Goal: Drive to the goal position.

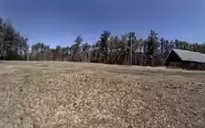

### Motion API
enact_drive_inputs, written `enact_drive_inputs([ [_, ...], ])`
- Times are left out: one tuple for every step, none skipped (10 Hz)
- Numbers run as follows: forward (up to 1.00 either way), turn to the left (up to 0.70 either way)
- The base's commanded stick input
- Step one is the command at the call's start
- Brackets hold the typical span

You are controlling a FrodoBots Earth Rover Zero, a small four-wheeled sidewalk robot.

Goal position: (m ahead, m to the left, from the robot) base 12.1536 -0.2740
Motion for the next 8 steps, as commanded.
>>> enact_drive_inputs([
  [0.70,0.00],
  [0.70,0.00],
  [0.70,0.00],
  [0.70,0.00],
  [0.70,0.00],
  [0.70,0.00],
  [0.70,0.00],
  [0.70,0.00],
])
